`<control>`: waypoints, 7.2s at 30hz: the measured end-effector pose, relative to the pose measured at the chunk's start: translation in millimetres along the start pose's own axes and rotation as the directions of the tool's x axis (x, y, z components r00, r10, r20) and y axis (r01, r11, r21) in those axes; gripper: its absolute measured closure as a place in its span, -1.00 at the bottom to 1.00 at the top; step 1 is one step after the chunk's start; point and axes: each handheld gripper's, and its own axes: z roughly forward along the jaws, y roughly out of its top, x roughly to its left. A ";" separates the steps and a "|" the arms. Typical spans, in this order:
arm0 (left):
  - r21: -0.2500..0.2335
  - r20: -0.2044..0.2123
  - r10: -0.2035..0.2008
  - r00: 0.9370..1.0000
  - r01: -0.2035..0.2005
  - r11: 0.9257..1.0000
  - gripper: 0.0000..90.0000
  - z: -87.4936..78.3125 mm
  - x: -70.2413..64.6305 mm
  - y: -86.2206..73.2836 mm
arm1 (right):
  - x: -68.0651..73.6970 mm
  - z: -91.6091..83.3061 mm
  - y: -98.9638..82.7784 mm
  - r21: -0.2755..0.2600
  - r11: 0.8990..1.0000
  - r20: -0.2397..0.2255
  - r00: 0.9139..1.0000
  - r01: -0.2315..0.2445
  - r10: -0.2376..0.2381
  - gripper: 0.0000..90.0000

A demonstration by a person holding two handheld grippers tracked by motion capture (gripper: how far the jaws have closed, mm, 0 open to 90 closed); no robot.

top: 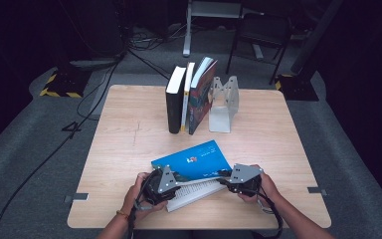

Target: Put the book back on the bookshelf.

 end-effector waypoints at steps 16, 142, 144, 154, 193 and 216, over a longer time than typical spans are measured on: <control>-0.009 0.095 -0.060 0.994 0.061 0.998 0.28 -13.4 32.4 -16.3 | -24.3 3.6 -21.2 -0.062 0.998 -0.011 1.000 -0.026 0.026 0.53; 0.006 0.018 -0.160 0.987 0.160 0.987 0.72 -42.3 -10.5 16.0 | -8.4 32.5 -3.6 -0.153 0.945 -0.138 0.953 -0.288 0.268 0.17; -0.018 0.041 -0.175 0.984 0.176 0.984 0.72 -43.4 -6.4 14.4 | -9.1 30.3 0.5 -0.166 0.943 -0.134 0.954 -0.287 0.267 0.18; -0.105 0.147 -0.164 0.976 0.180 0.978 0.72 -37.1 6.3 27.0 | -19.3 13.3 7.3 -0.232 0.922 -0.107 0.951 -0.309 0.291 0.29; -0.352 -0.031 -0.115 0.993 0.097 0.931 0.60 -54.4 -25.7 26.1 | -20.4 -51.3 56.1 -0.392 0.901 0.029 0.976 -0.186 0.214 0.28; -0.301 0.169 -0.179 0.969 0.224 0.927 0.71 -29.3 1.3 3.3 | -32.3 -49.7 53.6 -0.434 0.882 -0.023 0.981 -0.183 0.192 0.29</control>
